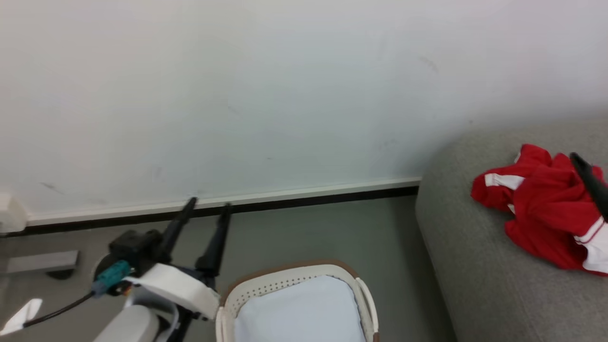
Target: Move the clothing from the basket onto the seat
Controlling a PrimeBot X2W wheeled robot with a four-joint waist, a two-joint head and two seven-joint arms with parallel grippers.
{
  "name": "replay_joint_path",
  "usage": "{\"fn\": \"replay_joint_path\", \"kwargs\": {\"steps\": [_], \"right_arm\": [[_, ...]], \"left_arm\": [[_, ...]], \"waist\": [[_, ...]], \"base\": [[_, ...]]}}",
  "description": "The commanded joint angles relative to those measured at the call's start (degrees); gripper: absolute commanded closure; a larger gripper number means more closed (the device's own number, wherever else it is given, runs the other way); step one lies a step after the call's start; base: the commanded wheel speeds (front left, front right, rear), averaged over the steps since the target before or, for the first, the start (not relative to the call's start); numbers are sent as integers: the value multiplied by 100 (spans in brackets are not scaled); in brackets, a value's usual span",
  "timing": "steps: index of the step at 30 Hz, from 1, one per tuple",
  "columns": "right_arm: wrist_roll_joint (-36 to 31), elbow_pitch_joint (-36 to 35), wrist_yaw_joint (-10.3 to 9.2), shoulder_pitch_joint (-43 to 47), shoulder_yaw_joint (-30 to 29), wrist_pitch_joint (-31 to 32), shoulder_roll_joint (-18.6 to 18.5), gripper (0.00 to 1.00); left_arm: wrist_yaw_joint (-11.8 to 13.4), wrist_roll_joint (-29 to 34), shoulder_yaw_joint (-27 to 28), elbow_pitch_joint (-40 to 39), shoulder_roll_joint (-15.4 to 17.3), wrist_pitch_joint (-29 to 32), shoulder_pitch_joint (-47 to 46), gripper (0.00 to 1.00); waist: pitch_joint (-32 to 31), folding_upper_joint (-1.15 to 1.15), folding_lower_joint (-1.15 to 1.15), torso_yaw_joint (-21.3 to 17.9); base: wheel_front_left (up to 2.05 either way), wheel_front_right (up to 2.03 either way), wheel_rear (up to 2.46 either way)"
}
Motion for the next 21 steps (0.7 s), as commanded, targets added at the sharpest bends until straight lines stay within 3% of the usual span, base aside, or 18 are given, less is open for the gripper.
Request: {"fn": "replay_joint_path", "kwargs": {"steps": [1, 6, 7, 8, 12, 14, 21], "right_arm": [[-31, -58, -15, 208, -88, -178, 224, 0], [-144, -12, -15, 599, -265, -781, 986, 0], [-144, -12, -15, 599, -265, -781, 986, 0], [-247, 92, -14, 811, -330, -1002, 1270, 0], [-551, 392, -14, 1246, -438, -1472, 1766, 0], [-676, 473, -14, 1342, -473, -1629, 1863, 0], [-1197, 1059, -14, 2084, -617, -2758, 2743, 0]], "left_arm": [[95, 55, 149, -39, 63, -2, 162, 0], [320, 74, 731, -190, 70, -2, 640, 0], [320, 74, 731, -190, 70, -2, 640, 0], [392, 75, 997, -271, 10, -2, 855, 0], [433, 241, 1370, -351, -113, -2, 1336, 0], [432, 279, 1488, -359, -157, -3, 1437, 0], [152, 731, 2217, -511, -740, -3, 2040, 0]], "waist": [[-111, 0, 2, 177], [-205, 0, 2, 378], [-205, 0, 2, 378], [-239, 0, 2, 450], [-278, 0, 2, 519], [-278, 0, 2, 528], [-299, 0, 2, 633]], "base": [[0, 0, 0], [0, 0, 0], [0, 0, 0], [0, 0, 0], [0, 0, 0], [0, 0, 0], [0, 0, 0]]}}
